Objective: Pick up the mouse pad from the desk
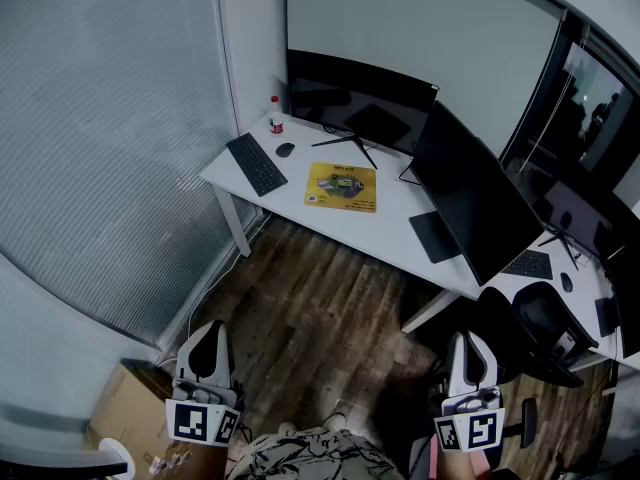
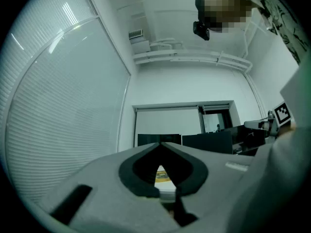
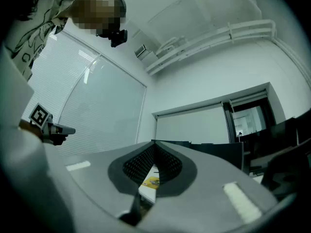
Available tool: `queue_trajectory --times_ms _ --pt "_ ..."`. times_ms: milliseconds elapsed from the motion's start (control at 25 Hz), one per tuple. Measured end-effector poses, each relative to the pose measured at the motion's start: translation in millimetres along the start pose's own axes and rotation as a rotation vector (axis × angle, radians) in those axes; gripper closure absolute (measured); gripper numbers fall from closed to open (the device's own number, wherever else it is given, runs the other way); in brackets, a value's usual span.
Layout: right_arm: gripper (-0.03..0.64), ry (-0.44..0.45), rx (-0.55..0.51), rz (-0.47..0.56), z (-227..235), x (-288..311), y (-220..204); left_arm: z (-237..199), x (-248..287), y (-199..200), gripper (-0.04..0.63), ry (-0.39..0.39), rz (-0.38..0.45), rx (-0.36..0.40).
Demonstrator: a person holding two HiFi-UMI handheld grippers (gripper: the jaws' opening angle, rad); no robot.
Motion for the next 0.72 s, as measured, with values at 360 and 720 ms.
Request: queue_trajectory --times_ms 360,720 --pt "0.611 0.008 0.011 0.0 1 -3 0 4 2 -2 0.591 0.012 -0.024 0.008" --pt "0.607 0.004 0.136 -0.023 9 -2 -12 11 1 -9 0.589 -0.012 -0.057 0.013"
Point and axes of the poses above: the fingertips, and each gripper's own axes: x forward along the fingers, z to its right, y out of its top, the point moved 2 cm from there along -x, backward along the fingers, and after that the axes turned 13 degrees about x, right-handed, at the moved point
